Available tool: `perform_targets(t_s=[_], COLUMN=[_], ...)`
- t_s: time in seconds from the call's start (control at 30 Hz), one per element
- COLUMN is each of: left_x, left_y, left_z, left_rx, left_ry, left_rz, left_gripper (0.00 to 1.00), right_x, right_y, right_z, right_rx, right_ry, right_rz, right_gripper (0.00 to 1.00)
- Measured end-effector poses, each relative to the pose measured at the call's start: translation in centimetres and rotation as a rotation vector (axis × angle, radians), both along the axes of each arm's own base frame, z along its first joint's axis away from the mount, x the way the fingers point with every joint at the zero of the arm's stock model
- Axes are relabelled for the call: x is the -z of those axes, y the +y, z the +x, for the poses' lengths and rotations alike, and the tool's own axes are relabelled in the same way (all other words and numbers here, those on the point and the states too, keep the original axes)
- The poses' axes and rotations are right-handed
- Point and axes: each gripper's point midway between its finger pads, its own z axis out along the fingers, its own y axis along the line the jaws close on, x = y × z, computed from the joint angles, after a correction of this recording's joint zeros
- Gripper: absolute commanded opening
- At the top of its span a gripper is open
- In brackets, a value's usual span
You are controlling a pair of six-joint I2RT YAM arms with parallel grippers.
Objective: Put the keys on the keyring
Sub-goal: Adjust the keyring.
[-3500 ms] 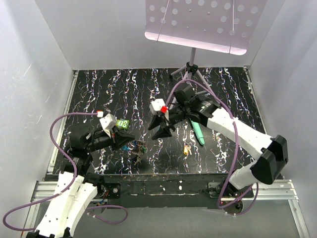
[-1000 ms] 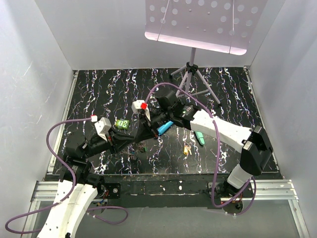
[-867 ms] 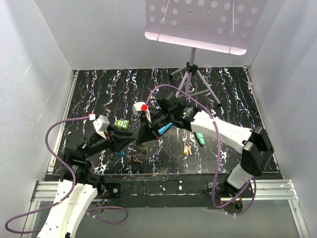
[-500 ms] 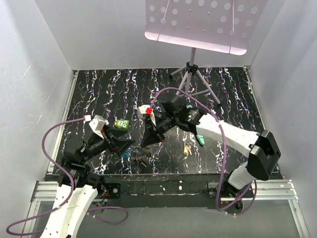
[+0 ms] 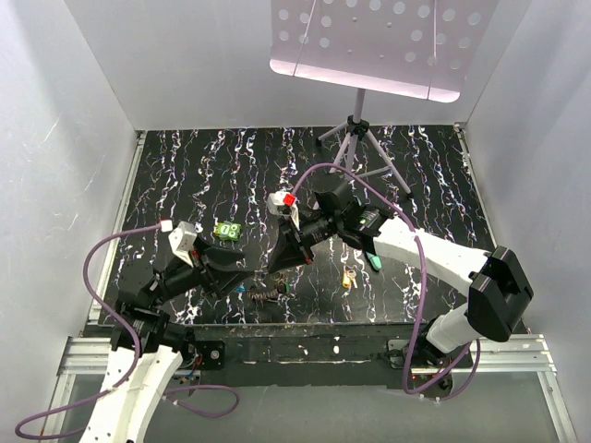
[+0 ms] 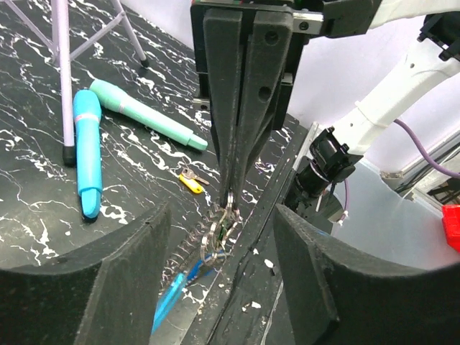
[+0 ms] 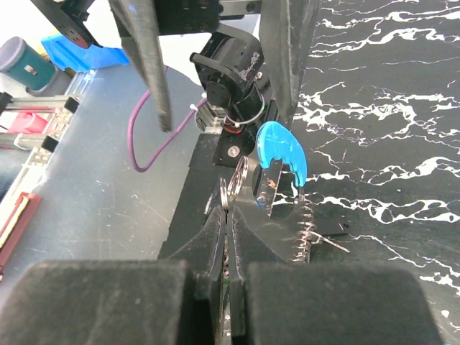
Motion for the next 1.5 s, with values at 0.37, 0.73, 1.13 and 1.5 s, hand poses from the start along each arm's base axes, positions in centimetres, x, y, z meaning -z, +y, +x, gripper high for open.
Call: perform_targets(t_s=[0.37, 0.73, 1.13, 1.5], left_x=[1.7, 1.2, 1.5, 1.7], left_y=[-1.5, -2.4, -2.7, -3.2], left_z=[2.4, 1.6, 1.4, 1.3], left_rx=[0.078, 0.191, 0.234, 0.265], left_ry=[0.196, 0.235, 0.272, 0.279], left_rz=[0.034, 0.017, 0.017, 0.038], left_gripper=[0.42, 0.37, 0.27, 0.25], right_x=[-0.5, -0.3, -0.2, -0.1], right_y=[0.4, 0.5, 0.5, 0.5], right_z=[0.3, 1.0, 1.3, 1.3], right_rx=[0.034, 0.066, 0.082, 0.087], right_ry=[0.038, 0.031, 0.028, 0.028], right_rz=[0.005, -0.001, -0.007, -0.01], right_gripper=[0.01, 0.01, 0.01, 0.01])
